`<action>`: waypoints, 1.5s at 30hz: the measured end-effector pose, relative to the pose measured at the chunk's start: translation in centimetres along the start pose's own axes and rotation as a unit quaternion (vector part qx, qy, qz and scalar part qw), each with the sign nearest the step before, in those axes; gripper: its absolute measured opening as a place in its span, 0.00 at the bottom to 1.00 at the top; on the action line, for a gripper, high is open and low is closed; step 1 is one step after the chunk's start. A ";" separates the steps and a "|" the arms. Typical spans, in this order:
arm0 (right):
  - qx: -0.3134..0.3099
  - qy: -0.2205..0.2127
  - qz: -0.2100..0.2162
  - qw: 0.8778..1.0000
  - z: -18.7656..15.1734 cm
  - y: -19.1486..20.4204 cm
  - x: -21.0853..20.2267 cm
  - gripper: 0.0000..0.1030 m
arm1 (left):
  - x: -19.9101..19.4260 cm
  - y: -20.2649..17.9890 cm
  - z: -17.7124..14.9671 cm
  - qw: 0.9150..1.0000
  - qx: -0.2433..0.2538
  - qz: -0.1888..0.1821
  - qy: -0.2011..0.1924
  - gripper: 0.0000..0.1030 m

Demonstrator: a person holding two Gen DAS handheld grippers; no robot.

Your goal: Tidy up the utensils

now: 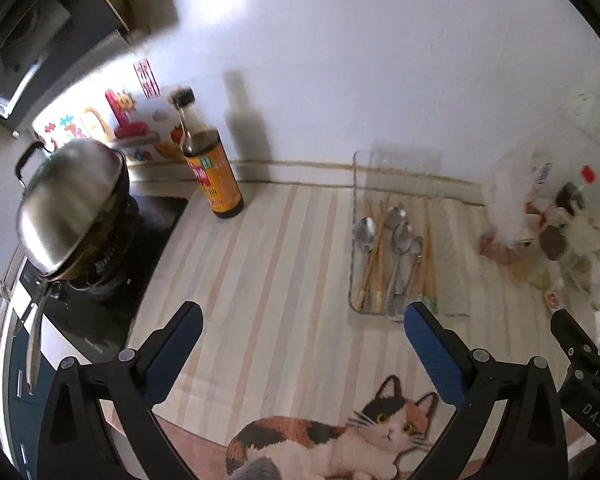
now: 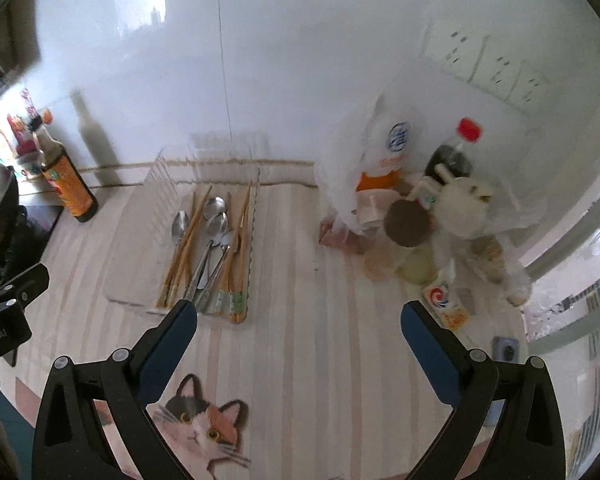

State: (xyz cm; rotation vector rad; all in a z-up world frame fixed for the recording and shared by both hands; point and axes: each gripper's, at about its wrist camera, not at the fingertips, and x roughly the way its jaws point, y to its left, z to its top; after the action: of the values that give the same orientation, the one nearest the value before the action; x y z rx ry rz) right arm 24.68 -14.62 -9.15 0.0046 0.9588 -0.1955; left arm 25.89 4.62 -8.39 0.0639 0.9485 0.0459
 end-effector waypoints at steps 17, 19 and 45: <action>0.042 -0.097 -0.007 0.994 -7.6 0.0 -19.1 1.00 | -15.8 3.4 -6.4 0.994 0.030 -0.046 -0.093 1.00; 0.041 -0.105 -0.014 0.994 -8.3 0.1 -20.6 1.00 | -16.8 3.4 -6.9 0.993 0.032 -0.049 -0.099 1.00; 0.043 -0.118 -0.025 0.992 -7.7 -1.4 -24.0 1.00 | -18.7 2.9 -7.4 0.994 0.014 -0.047 -0.094 1.00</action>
State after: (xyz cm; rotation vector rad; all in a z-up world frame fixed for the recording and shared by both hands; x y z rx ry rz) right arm 4.77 -11.40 6.06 0.0366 0.7153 -0.2783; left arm 8.99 6.52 2.70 0.0491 0.7636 -0.0592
